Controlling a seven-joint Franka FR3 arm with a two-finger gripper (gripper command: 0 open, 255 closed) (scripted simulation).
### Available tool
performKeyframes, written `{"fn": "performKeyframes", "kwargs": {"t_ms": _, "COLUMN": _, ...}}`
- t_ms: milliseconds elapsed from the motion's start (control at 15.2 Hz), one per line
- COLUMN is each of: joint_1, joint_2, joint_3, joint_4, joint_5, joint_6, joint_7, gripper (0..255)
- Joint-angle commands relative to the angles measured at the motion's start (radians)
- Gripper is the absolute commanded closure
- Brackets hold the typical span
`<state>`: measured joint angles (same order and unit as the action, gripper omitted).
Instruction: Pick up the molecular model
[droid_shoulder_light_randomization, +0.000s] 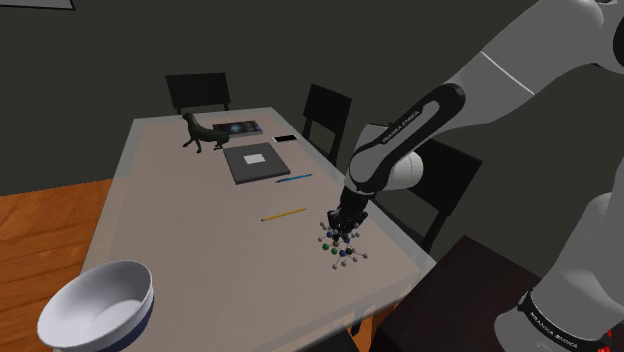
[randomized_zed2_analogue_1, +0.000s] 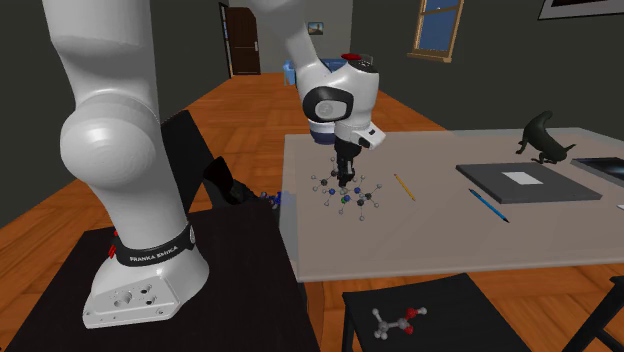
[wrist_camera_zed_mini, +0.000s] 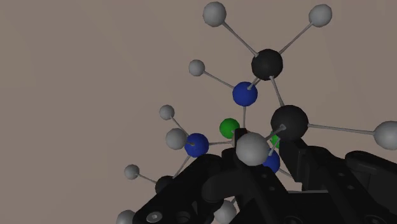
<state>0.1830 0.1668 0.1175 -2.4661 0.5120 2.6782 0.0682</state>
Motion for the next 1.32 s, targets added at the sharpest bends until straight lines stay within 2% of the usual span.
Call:
{"fn": "performKeyframes", "kwargs": {"t_ms": 0, "joint_1": 0.000, "joint_2": 0.001, "joint_3": 0.000, "joint_4": 0.000, "joint_5": 0.000, "joint_6": 0.000, "joint_7": 0.000, "gripper": 255}}
{"fn": "performKeyframes", "kwargs": {"t_ms": 330, "joint_1": 0.000, "joint_2": 0.002, "joint_3": 0.000, "joint_4": 0.000, "joint_5": 0.001, "joint_6": 0.001, "joint_7": -0.001, "gripper": 255}}
{"fn": "performKeyframes", "kwargs": {"t_ms": 1254, "joint_1": -0.002, "joint_2": -0.173, "joint_3": -0.022, "joint_4": 0.012, "joint_5": -0.098, "joint_6": -0.178, "joint_7": 0.107, "gripper": 255}}
